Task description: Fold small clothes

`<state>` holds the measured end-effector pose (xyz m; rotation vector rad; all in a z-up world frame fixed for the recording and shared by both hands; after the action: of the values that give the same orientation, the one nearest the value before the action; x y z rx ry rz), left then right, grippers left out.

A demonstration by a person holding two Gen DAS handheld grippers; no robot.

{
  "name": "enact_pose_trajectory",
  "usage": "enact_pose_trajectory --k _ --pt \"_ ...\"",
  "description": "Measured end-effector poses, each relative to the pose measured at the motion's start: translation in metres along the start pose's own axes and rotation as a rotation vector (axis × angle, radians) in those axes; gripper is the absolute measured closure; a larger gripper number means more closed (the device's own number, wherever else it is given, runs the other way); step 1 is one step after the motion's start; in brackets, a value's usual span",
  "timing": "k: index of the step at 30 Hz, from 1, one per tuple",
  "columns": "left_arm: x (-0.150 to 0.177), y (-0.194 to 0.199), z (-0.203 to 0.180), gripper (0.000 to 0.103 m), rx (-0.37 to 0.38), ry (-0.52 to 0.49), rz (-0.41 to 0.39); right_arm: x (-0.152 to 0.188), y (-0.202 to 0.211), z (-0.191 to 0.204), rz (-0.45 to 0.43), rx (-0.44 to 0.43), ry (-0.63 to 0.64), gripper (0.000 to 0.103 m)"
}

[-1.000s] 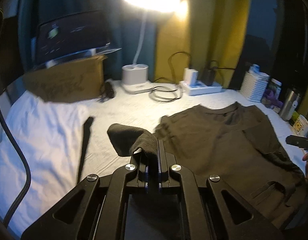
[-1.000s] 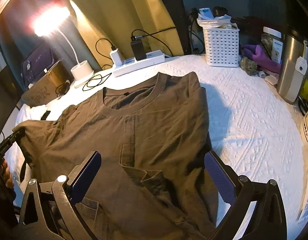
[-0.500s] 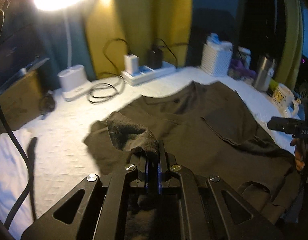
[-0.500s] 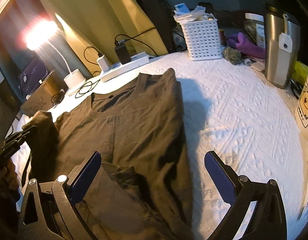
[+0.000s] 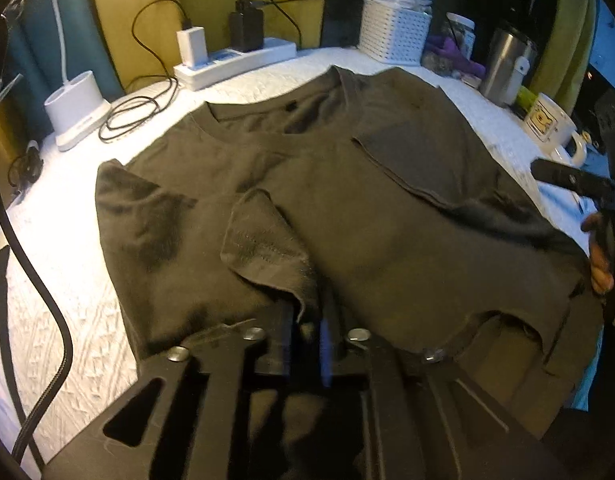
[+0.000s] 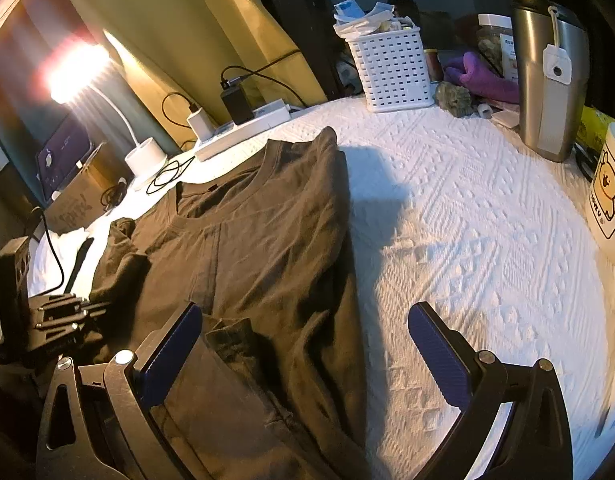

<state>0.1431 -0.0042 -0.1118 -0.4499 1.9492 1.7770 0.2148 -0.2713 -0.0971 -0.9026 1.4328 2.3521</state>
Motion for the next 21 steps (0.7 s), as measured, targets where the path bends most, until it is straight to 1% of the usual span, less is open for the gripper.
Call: enact_pose_trajectory --k 1,3,6,7,9,11,13,16,17,19,20,21 --pt "0.001 0.002 -0.001 0.062 0.016 0.0 0.002 0.0 0.0 0.0 0.0 0.001 0.002 0.0" --pt "0.002 0.009 -0.003 0.053 0.068 0.002 -0.004 -0.001 0.0 0.002 -0.001 0.006 0.006 0.0" --pt "0.001 0.016 -0.009 0.051 0.133 -0.009 -0.016 -0.001 0.001 0.006 -0.003 0.012 0.006 0.0" --pt "0.0 0.016 -0.01 0.051 0.152 -0.01 -0.013 -0.001 0.001 0.007 -0.004 0.012 0.007 0.0" --pt "-0.002 0.015 -0.014 0.051 0.214 0.0 -0.003 -0.002 0.002 0.008 -0.007 0.015 0.004 0.0" --pt "-0.004 0.017 -0.019 0.051 0.251 -0.006 0.0 -0.003 0.004 0.01 -0.012 0.019 0.006 0.0" --pt "-0.008 0.026 -0.02 0.051 0.243 -0.033 -0.028 -0.003 0.008 0.011 -0.019 0.026 0.005 0.0" --pt "-0.015 0.038 0.001 0.051 0.186 0.007 -0.075 -0.003 0.012 0.01 -0.026 0.038 0.001 0.0" --pt "-0.016 0.039 0.012 0.051 0.151 0.031 -0.086 -0.003 0.013 0.01 -0.028 0.041 -0.001 0.0" --pt "-0.016 0.035 0.028 0.051 0.098 0.071 -0.078 -0.003 0.013 0.009 -0.026 0.045 -0.004 0.0" --pt "-0.016 0.028 0.038 0.051 0.077 0.101 -0.06 -0.002 0.013 0.008 -0.024 0.048 -0.004 0.0" --pt "-0.015 0.023 0.043 0.051 0.076 0.12 -0.049 -0.002 0.012 0.008 -0.021 0.053 -0.004 0.0"
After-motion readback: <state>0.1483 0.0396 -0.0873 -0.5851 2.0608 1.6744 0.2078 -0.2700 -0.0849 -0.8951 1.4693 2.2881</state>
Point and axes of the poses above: each gripper's, at about its wrist camera, not at the fingertips, and y roughly against the way its jaws point, z to its left, x to its underside, the point moved 2 cm from there along -y, roughly the way its jaws point, and after that the axes turned 2 degrees about -y, right-handed, at the moved point
